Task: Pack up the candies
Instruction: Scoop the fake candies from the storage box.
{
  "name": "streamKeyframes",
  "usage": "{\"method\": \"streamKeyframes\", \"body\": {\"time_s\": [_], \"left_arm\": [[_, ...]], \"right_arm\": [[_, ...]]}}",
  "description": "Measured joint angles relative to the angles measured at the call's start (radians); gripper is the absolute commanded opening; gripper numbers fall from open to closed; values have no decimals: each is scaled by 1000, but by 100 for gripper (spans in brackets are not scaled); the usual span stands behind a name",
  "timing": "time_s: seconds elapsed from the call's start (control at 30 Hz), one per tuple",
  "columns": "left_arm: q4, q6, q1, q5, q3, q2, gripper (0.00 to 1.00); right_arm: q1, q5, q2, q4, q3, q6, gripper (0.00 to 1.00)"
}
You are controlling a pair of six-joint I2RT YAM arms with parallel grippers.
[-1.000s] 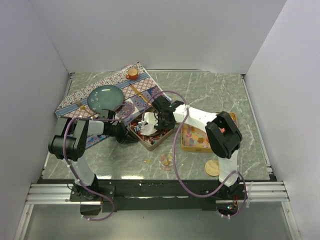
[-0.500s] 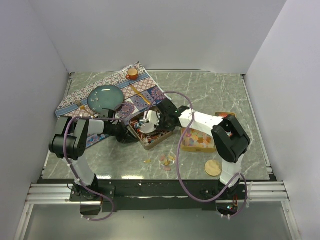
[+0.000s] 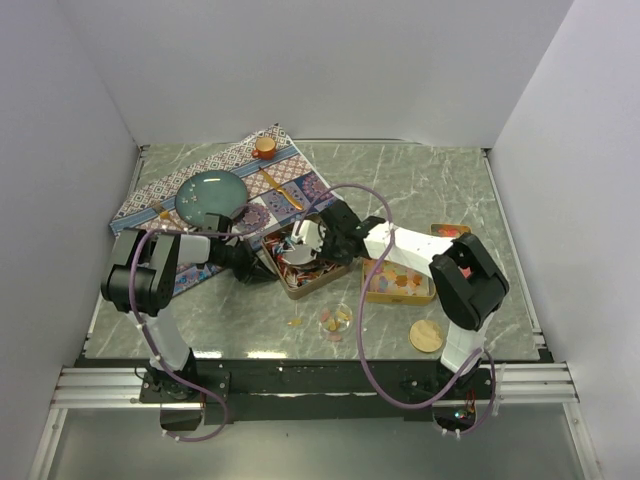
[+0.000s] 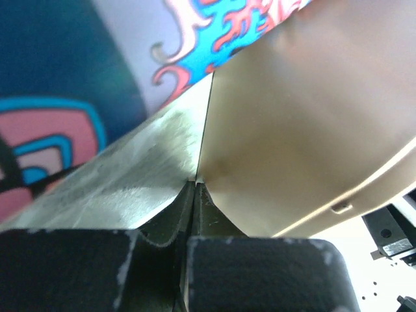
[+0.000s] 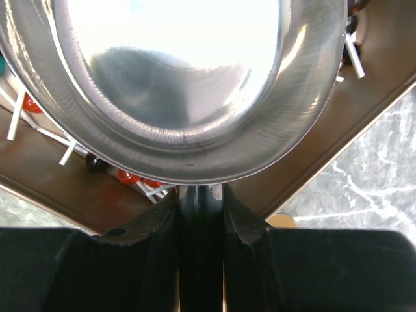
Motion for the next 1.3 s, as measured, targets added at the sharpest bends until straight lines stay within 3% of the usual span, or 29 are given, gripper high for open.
{"method": "streamKeyframes", "body": {"time_s": [0.5,0.97,1.3], "left_arm": [[-72,95,18,-26,84,31,1],[-145,189,47,-1,167,84,1],[-167,237,51,8,201,107,1]], "right_arm": [[2,2,3,-75,53,62,0],[6,-2,-100,213,-177,90,0],[5,-10,-168,306,-276,111,0]]}}
